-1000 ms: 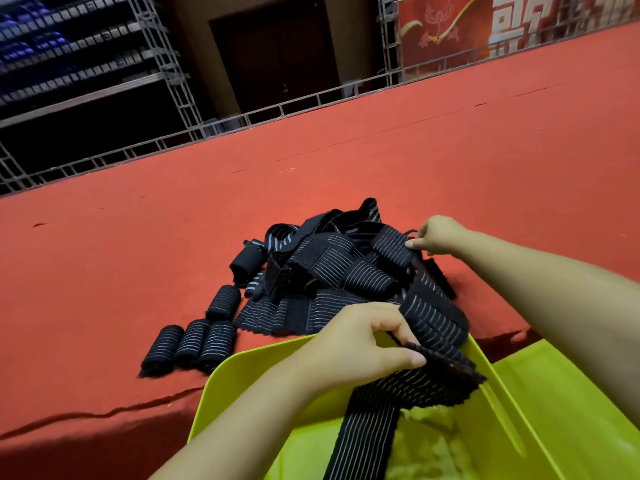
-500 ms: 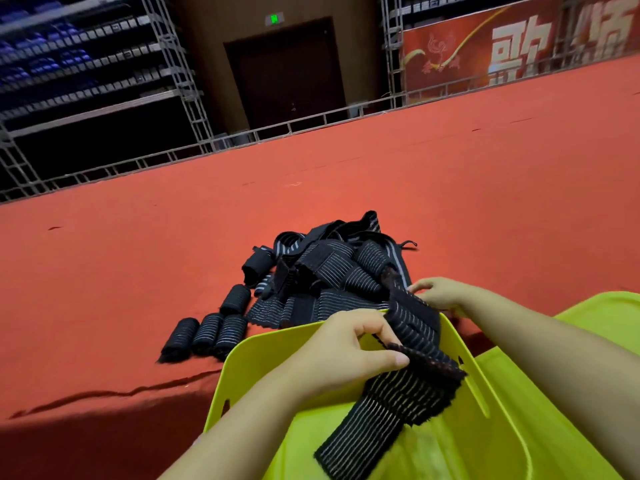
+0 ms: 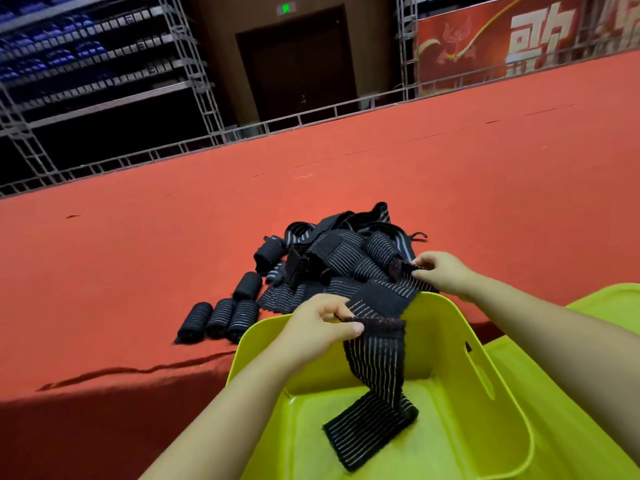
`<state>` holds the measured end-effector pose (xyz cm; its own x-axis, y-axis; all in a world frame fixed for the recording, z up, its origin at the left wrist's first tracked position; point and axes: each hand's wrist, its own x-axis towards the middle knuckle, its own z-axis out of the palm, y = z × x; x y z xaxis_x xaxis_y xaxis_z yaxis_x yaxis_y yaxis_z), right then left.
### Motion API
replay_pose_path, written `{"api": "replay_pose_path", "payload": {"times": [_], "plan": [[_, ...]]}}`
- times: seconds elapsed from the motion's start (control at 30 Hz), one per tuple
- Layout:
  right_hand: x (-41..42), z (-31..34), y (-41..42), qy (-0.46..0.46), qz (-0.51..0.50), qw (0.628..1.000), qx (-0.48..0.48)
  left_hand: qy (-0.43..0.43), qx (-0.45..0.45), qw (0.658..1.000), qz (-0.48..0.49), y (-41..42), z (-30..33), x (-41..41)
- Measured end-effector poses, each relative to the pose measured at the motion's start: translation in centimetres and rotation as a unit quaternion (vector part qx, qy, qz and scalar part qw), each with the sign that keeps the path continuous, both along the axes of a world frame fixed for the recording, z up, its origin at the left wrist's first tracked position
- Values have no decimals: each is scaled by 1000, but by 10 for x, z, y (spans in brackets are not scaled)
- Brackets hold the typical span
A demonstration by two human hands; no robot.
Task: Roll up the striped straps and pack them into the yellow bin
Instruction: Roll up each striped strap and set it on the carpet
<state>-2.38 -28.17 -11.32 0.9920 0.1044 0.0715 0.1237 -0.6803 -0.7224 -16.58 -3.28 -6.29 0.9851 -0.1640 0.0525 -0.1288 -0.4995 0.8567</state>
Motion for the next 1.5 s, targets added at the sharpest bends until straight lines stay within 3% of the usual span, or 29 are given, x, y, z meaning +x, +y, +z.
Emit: {"api": "replay_pose_path", "payload": {"times": [0.13,0.23,0.43,0.57,0.67,0.83,1.03,1.3,1.5], "plan": [[-7,8,2,-139,74,985,-65,6,-4,1000,23,0,-4,6],[-14,17,10,-117,114,985,-59,1,-12,1000,25,-5,-4,7],[-32,71,14,-107,70,973,191,51,-134,989,48,2,6,2],[-62,113,23,-113,95,948,282,92,-170,977,84,3,10,0],[-87,139,28,-120,121,936,307,100,-199,966,130,4,10,-5],[-131,167,29,-81,196,932,294,35,-196,959,199,11,11,-11],[-175,191,27,-86,239,897,360,16,-195,947,255,23,14,-18],[-199,156,48,-27,160,894,417,-61,-203,955,206,-7,44,-36],[-219,105,66,-73,29,857,509,-116,-256,950,132,-31,62,-74]]}}
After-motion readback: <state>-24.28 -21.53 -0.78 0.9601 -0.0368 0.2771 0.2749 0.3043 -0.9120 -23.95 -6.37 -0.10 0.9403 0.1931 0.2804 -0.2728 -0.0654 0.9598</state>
